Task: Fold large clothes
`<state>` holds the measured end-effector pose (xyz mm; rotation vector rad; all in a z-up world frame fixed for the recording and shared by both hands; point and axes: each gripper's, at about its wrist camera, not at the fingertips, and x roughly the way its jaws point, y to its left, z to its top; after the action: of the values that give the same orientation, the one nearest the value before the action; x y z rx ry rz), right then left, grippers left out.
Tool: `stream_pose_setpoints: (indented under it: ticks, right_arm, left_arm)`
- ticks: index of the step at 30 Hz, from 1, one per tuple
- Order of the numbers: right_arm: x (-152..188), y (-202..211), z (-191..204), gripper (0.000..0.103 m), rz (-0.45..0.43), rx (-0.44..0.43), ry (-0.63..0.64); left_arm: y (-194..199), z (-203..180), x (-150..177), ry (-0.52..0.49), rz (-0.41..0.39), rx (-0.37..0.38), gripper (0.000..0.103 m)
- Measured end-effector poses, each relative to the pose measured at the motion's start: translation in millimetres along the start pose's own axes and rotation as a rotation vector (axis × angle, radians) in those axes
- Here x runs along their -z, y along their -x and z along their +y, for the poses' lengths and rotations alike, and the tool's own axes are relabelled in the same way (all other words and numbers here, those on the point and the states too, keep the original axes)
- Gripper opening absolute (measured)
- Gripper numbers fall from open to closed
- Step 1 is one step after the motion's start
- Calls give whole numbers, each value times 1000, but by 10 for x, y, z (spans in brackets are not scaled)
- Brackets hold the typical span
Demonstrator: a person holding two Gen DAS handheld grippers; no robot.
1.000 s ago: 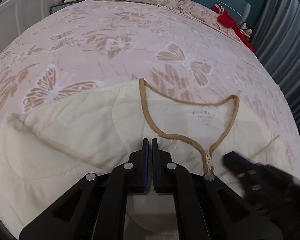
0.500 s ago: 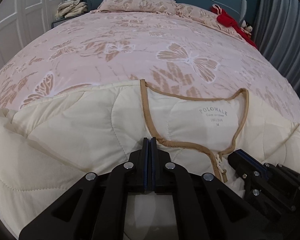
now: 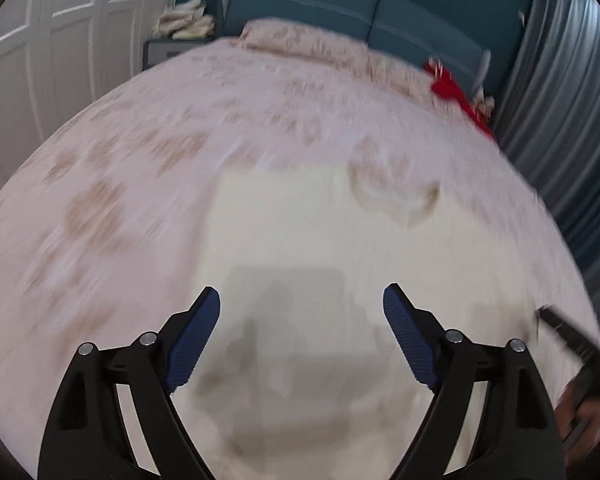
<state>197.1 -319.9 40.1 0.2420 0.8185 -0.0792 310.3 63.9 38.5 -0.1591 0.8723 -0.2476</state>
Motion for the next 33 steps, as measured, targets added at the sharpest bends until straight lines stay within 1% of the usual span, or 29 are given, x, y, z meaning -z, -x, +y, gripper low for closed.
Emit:
stream_pose_setpoints:
  ticks: [1, 3, 4, 6, 8, 10, 11, 12, 14, 17, 19, 20, 21, 22, 23, 24, 25, 26, 29, 30, 31, 33]
  right_arm:
    - [142, 144, -93, 67, 11, 9, -11]
    - [502, 479, -394, 69, 47, 32, -68]
    - [715, 668, -584, 70, 72, 45, -118]
    - [986, 879, -838, 71, 93, 45, -203]
    - [1257, 1007, -1095, 71, 115, 35, -305]
    - [1436, 1033, -1221, 72, 140, 28, -373]
    - [1509, 1013, -1256, 72, 148, 10, -402]
    - [1550, 972, -1258, 72, 155, -3, -420]
    - [1610, 862, -1233, 72, 178, -27, -446]
    - [1660, 717, -1133, 73, 199, -50, -458]
    - [1671, 686, -1049, 73, 185, -25, -439]
    - [1657, 686, -1024, 73, 182, -27, -429]
    - [1643, 683, -978, 66, 179, -48, -420]
    - [1649, 714, -951, 56, 174, -55, -415]
    - [1640, 727, -919, 48, 171, -56, -406]
    - [1628, 730, -902, 19, 174, -68, -398]
    - [1613, 731, -882, 9, 177, -75, -396]
    - [1594, 759, -866, 8, 171, -75, -395]
    - [1520, 953, -812, 5, 126, -78, -358]
    - [1491, 1039, -788, 4, 113, -79, -339]
    - [1458, 1146, -757, 4, 102, -85, -310]
    - [1406, 1343, -702, 4, 99, -94, -238]
  left_arm:
    - [106, 80, 163, 5, 25, -11, 83]
    - [406, 346, 639, 42, 93, -51, 83]
    - [516, 456, 839, 73, 115, -58, 83]
    - [700, 654, 1170, 145, 149, -53, 83]
    - [824, 811, 1459, 214, 174, -47, 83]
    - [849, 886, 1650, 268, 203, -33, 83]
    - [852, 913, 1732, 304, 215, -13, 83]
    - [879, 909, 1771, 332, 202, 3, 83]
    - [907, 839, 1788, 331, 177, 51, 86]
    - [815, 724, 1797, 321, 193, 51, 86]
    - [790, 641, 1797, 313, 187, 34, 80]
    - [785, 599, 1792, 307, 190, 53, 66]
    - [783, 572, 1788, 307, 201, 61, 57]
    - [792, 549, 1784, 309, 208, 63, 52]
    - [813, 525, 1776, 303, 210, 70, 38]
    - [840, 495, 1766, 286, 211, 56, 23]
    - [872, 471, 1754, 269, 205, 47, 21]
    - [922, 470, 1753, 266, 193, 57, 17]
    - [1087, 448, 1719, 253, 155, 74, 11]
    - [1167, 437, 1711, 249, 141, 80, 7]
    - [1272, 429, 1705, 244, 126, 81, 7]
    - [1471, 412, 1698, 237, 110, 113, 7]
